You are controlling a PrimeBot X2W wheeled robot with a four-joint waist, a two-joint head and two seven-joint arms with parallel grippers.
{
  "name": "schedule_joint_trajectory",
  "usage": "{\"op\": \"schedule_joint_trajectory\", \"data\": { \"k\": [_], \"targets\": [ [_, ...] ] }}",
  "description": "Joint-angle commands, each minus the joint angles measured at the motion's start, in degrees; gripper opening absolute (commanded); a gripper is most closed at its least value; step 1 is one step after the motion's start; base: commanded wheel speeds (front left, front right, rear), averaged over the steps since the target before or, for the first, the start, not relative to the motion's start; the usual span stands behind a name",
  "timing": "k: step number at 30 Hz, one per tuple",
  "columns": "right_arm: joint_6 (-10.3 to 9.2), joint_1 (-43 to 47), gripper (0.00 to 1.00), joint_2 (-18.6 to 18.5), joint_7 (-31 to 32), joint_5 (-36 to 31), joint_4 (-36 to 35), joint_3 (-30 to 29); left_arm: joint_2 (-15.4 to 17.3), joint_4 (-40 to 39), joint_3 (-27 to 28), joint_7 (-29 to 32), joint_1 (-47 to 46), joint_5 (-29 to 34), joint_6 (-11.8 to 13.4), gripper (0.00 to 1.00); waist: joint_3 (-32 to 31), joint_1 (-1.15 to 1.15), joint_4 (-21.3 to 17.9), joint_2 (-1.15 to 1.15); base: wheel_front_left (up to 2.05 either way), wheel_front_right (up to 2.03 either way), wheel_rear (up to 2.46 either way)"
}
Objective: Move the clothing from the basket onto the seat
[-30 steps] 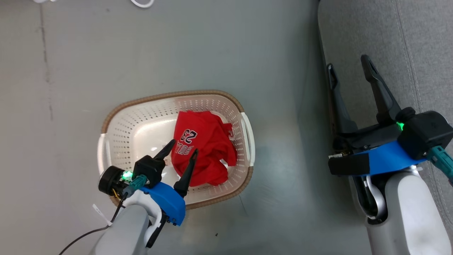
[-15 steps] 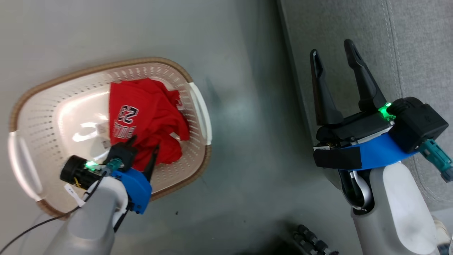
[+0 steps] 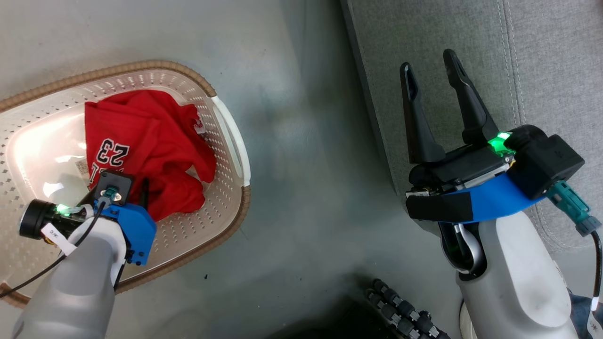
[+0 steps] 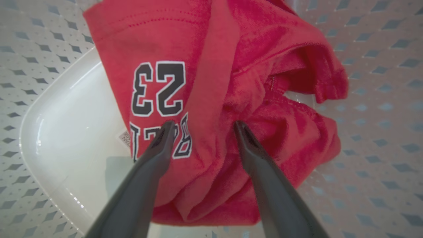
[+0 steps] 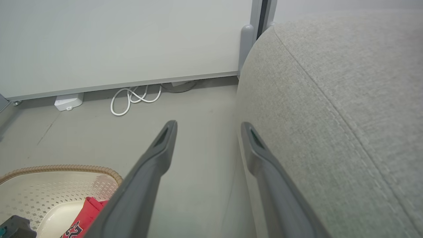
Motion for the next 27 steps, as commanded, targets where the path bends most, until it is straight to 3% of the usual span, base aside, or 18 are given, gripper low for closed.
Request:
{"op": "schedule_joint_trajectory", "data": {
  "k": [1, 10, 11, 12, 13, 27],
  "targets": [
    [-0.06, -1.2, 1.00, 0.2, -0.5, 0.3, 0.3, 0.2, 0.7, 0.8, 0.1, 0.6, -0.8, -0.1, 0.7, 1.00, 0.3, 0.00, -0.3, 0.00, 0.00, 0.00, 0.00],
    [-0.06, -2.1, 1.00, 0.2, -1.5, 1.4, 1.6, 1.3, 1.9, 4.3, -0.2, 4.4, -2.1, -0.6, 2.1, 1.00, 1.3, 0.00, -1.0, 0.00, 0.00, 0.00, 0.00],
    [-0.06, -2.3, 1.00, 0.2, -1.6, 1.5, 1.7, 1.4, 2.0, 4.4, -0.1, 4.5, -2.1, -0.7, 2.2, 0.64, 1.3, 0.00, -1.0, 0.00, 0.00, 0.00, 0.00],
    [-0.06, -2.4, 1.00, 0.2, -1.7, 1.7, 1.8, 1.5, 2.2, 4.5, -0.1, 4.2, -2.1, -0.9, 2.2, 0.13, 1.4, 0.00, -1.1, 0.00, 0.00, 0.00, 0.00],
    [-0.06, -2.6, 1.00, 0.2, -1.7, 1.7, 1.9, 1.5, 2.2, 4.7, -0.1, 4.0, -2.1, -1.0, 2.1, 0.00, 1.4, 0.00, -1.1, 0.00, 0.00, 0.00, 0.00],
    [-0.06, -3.9, 1.00, 0.2, -2.4, 2.5, 3.2, 2.7, 3.1, 5.9, 0.2, -0.1, -0.7, -3.3, 0.6, 0.00, 1.6, 0.00, -1.7, 0.00, 0.00, 0.00, 0.00]
  ]
}}
